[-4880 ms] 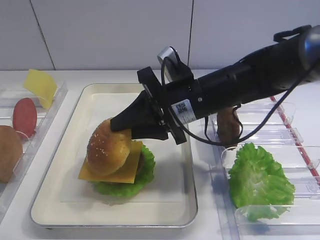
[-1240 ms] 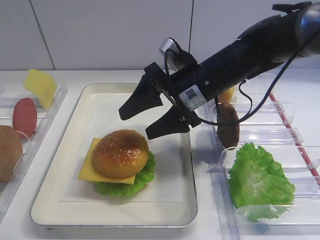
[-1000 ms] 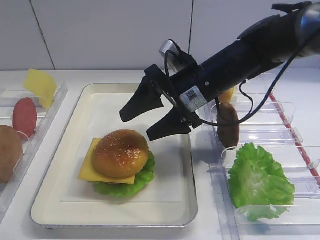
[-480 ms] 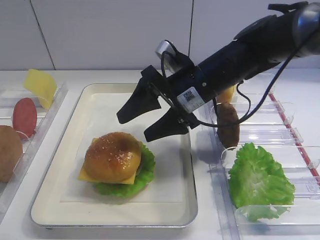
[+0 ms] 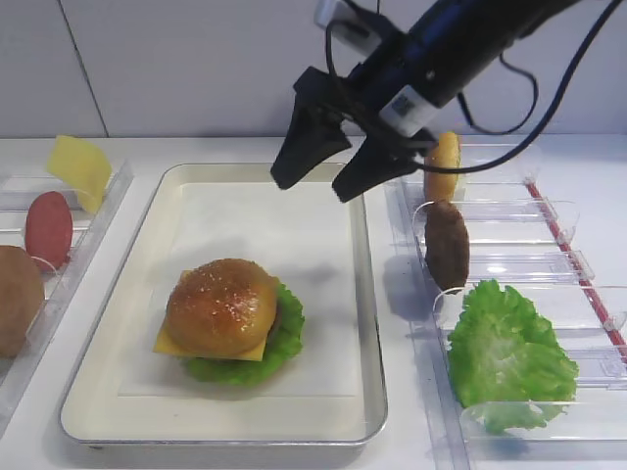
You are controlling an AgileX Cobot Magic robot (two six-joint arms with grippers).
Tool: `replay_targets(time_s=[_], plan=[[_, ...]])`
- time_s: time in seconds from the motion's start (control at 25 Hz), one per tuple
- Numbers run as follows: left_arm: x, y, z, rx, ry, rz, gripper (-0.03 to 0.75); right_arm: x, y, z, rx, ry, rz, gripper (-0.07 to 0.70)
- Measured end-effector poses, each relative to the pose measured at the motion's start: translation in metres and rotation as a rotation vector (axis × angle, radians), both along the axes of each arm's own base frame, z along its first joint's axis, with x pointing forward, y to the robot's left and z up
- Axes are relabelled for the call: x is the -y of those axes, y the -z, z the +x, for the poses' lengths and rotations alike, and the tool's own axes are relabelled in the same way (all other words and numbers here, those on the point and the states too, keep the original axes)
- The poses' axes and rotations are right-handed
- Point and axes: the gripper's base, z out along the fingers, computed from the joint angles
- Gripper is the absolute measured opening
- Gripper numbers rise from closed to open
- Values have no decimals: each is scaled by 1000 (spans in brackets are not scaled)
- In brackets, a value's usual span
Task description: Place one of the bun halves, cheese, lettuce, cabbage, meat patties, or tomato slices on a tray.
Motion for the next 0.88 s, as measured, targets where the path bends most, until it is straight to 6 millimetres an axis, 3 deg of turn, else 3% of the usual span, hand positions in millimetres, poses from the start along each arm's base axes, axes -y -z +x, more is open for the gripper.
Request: replay_targets(time_s=[0.24,0.52,0.72,0.88], plan=[[0,0,0,0,0,0,510,18,-59,-6,202,42,-149,575],[0,0,0,0,0,0,509,54,-108,-36,376,153,-361,575],[0,0,0,0,0,0,509,82,-139,-77,474,258,-435,575],[0,0,0,0,0,0,510,101,-144,-115,502,298,-462,575]])
